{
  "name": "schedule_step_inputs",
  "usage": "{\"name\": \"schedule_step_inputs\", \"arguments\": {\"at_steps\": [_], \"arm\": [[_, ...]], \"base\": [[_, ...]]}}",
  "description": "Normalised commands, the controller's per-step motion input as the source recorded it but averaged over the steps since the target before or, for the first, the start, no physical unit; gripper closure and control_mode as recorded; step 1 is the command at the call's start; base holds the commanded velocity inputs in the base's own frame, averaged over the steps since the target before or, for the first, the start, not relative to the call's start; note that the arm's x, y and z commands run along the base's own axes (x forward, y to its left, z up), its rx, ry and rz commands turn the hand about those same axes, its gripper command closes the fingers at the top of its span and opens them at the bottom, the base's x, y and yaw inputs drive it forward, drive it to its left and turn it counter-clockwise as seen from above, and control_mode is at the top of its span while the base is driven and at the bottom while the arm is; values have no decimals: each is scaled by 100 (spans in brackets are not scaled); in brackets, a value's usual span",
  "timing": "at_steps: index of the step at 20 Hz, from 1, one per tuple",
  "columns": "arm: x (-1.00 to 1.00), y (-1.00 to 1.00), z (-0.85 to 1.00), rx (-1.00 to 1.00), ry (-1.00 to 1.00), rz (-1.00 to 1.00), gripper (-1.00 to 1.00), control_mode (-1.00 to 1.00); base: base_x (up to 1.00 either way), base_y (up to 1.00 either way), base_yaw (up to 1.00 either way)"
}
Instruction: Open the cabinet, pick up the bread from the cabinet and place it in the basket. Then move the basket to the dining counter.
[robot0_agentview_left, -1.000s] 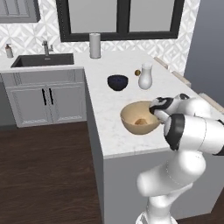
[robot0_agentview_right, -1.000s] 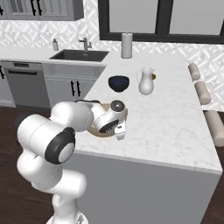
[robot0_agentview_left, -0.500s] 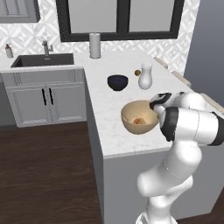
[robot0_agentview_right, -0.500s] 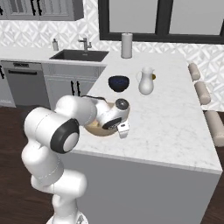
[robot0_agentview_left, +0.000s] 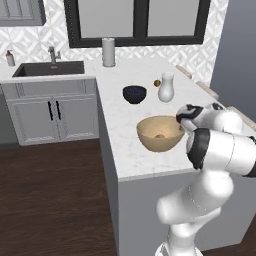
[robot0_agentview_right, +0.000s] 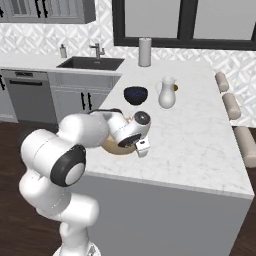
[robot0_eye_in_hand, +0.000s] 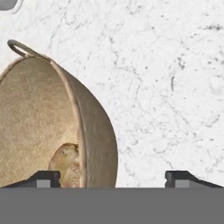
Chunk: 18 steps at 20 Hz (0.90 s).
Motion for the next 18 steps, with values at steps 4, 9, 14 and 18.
{"name": "schedule_step_inputs", "arguments": {"at_steps": [4,9,14,18], "arm": [[-53,18,52,-7,-8,16,-100,-100],[-66,71,69,-19,-13,28,-100,-100],[-54,99,73,-2,0,40,-100,-100],[-83,58,87,-2,-2,48,-100,-100]], "base": [[0,0,0],[0,0,0],[0,0,0],[0,0,0]]}}
